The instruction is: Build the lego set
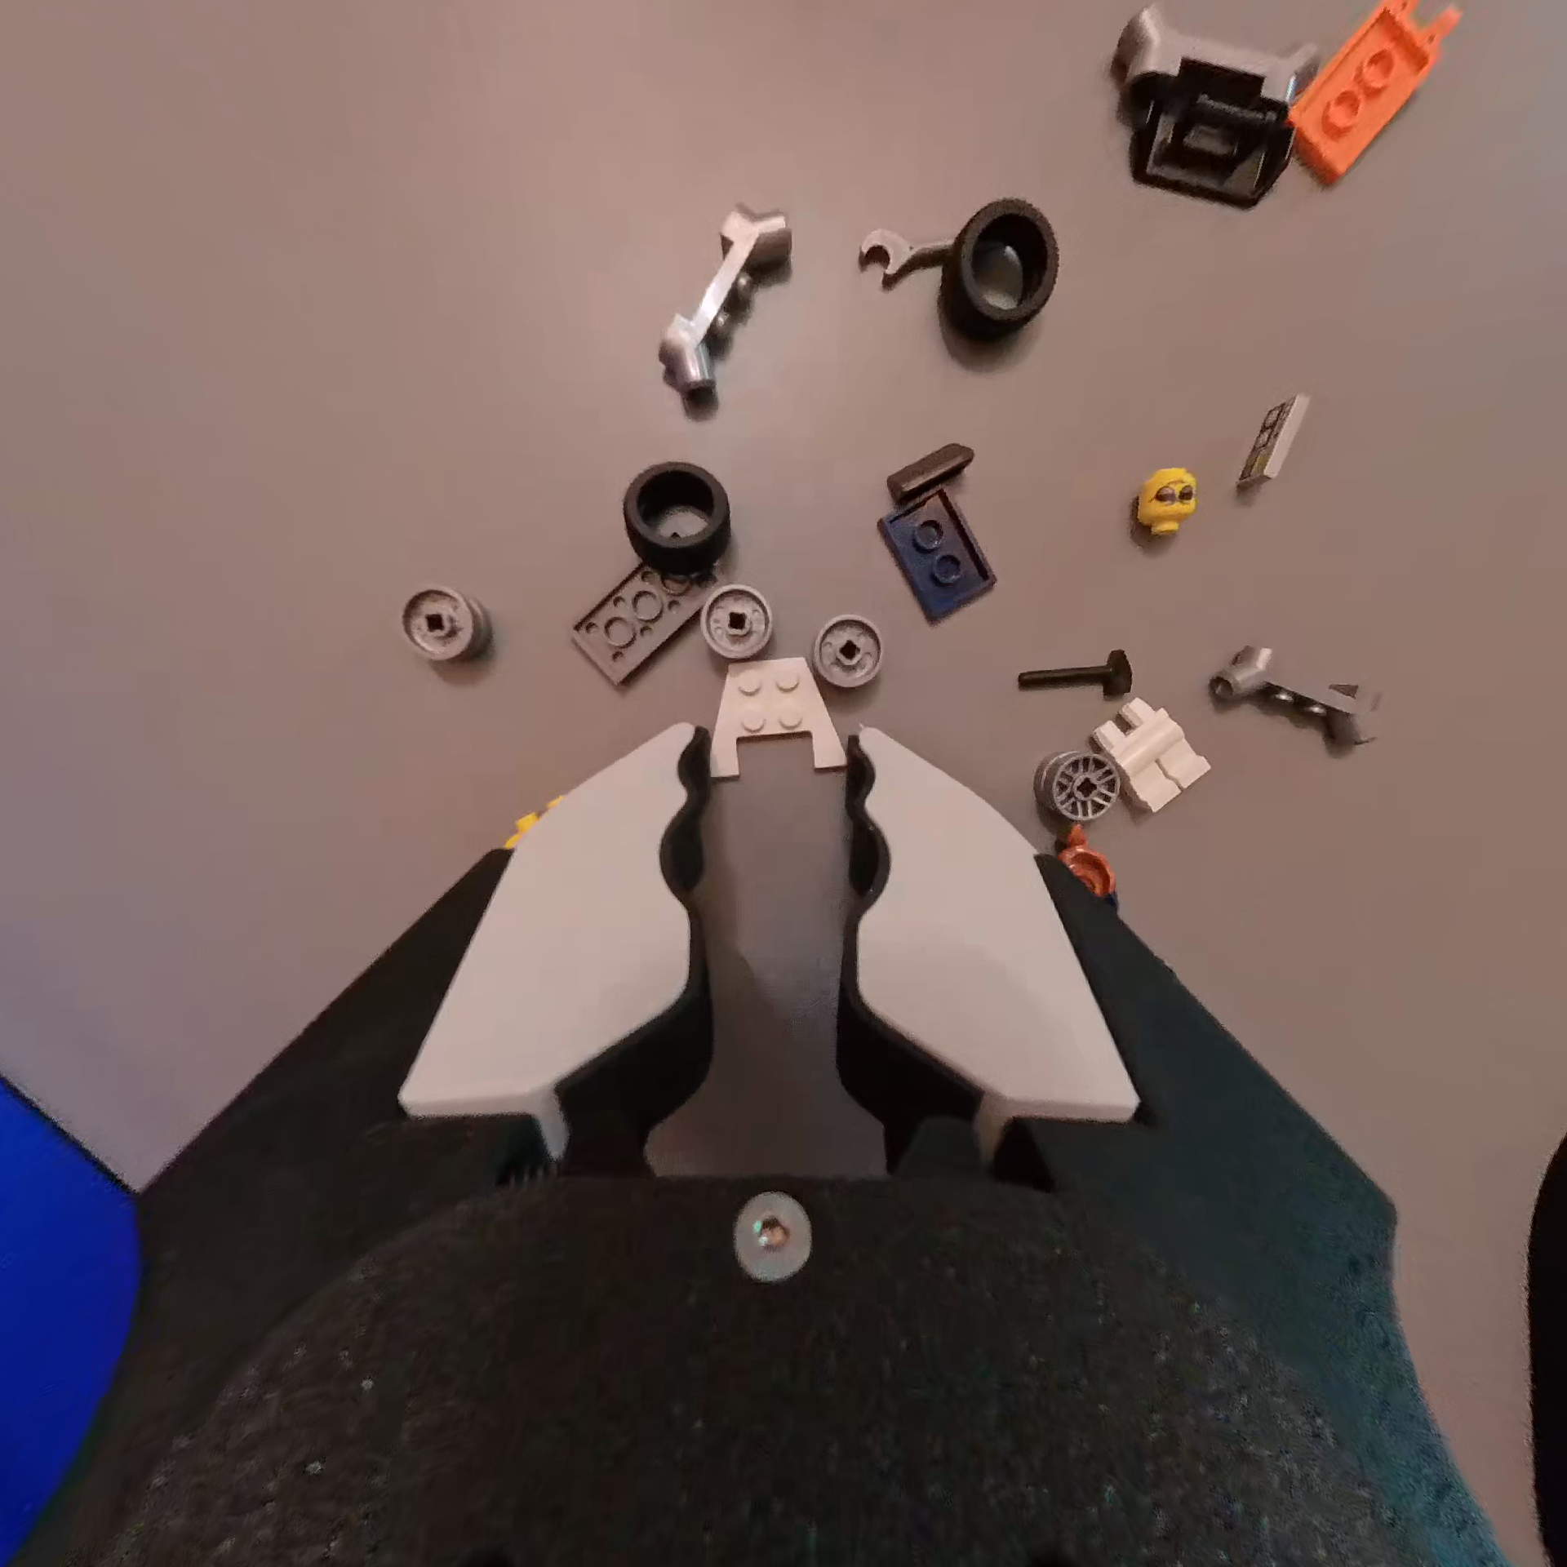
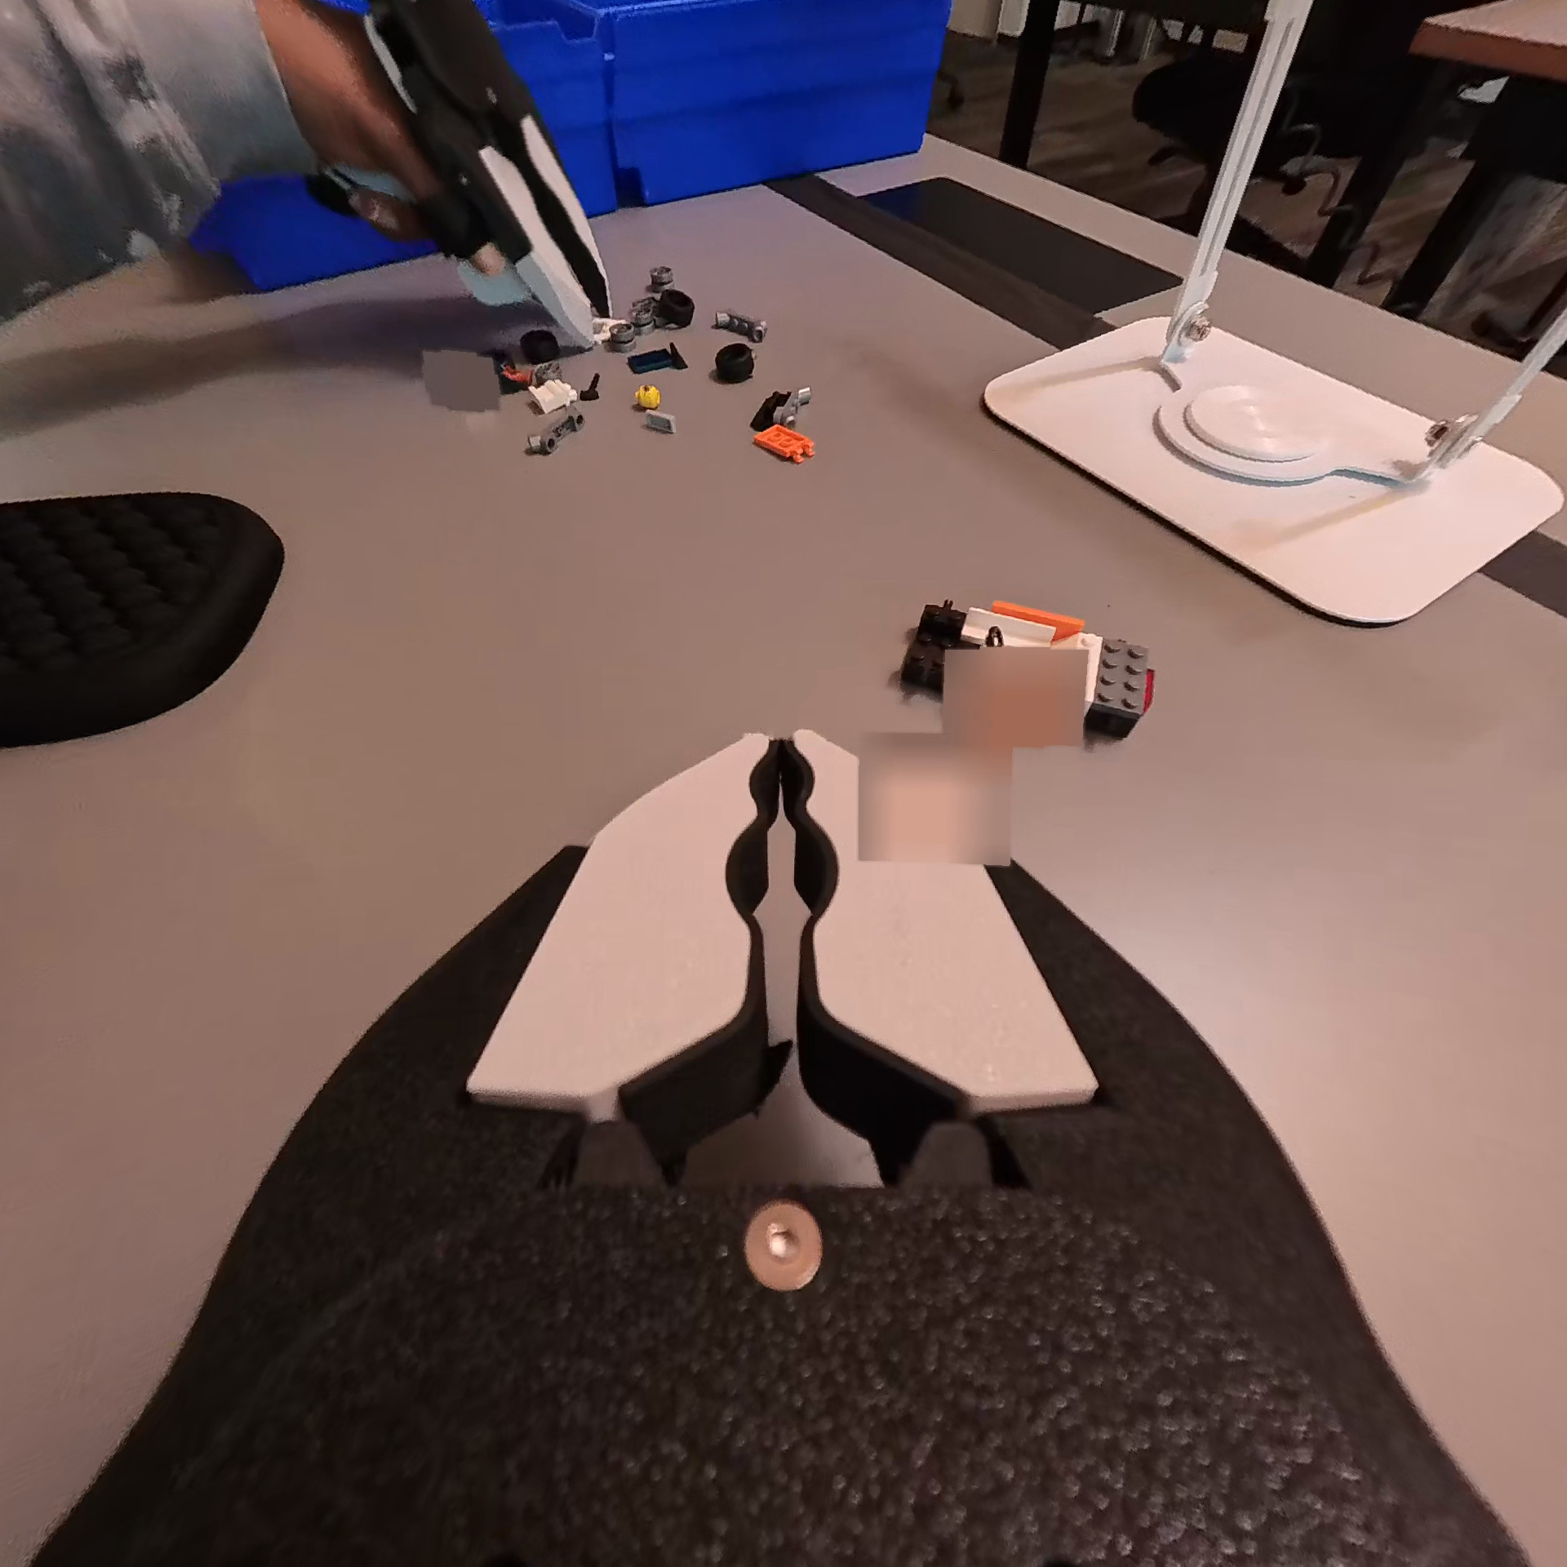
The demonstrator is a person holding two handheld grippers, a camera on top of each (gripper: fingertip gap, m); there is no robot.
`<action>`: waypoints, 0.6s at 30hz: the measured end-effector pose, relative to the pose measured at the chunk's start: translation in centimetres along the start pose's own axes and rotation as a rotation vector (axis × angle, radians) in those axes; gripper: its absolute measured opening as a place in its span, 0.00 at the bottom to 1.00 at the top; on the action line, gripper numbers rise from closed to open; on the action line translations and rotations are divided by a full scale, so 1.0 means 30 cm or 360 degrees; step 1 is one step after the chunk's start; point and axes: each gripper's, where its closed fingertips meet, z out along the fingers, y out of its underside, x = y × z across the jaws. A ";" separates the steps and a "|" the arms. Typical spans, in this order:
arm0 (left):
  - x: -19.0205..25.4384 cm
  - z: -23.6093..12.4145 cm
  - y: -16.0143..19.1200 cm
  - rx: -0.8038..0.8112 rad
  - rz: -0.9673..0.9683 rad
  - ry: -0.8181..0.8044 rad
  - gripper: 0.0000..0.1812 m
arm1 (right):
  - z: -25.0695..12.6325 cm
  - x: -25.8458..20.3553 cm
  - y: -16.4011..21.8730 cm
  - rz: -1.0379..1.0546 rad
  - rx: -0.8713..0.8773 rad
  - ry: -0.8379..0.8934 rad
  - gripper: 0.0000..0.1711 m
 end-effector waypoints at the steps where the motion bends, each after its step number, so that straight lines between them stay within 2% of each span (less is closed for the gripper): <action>1: 0.000 0.000 0.001 -0.0028 0.0008 0.0004 0.17 | 0.000 -0.001 0.003 -0.0001 -0.0005 -0.0002 0.00; 5: 0.005 -0.006 -0.006 -0.0076 0.0123 -0.0122 0.16 | -0.003 -0.007 -0.008 -0.0036 0.0018 0.0009 0.00; 8: 0.106 -0.055 -0.088 0.0160 0.0181 -0.0167 0.16 | 0.003 -0.018 -0.023 -0.0036 0.0031 0.0008 0.00; 14: 0.496 -0.123 -0.282 0.0617 0.0480 -0.0187 0.16 | 0.063 -0.099 -0.102 0.0224 0.0123 -0.0083 0.02; 18: 0.753 -0.137 -0.378 0.0886 0.0642 -0.0116 0.16 | 0.102 -0.159 -0.150 0.0544 0.0218 -0.0131 0.12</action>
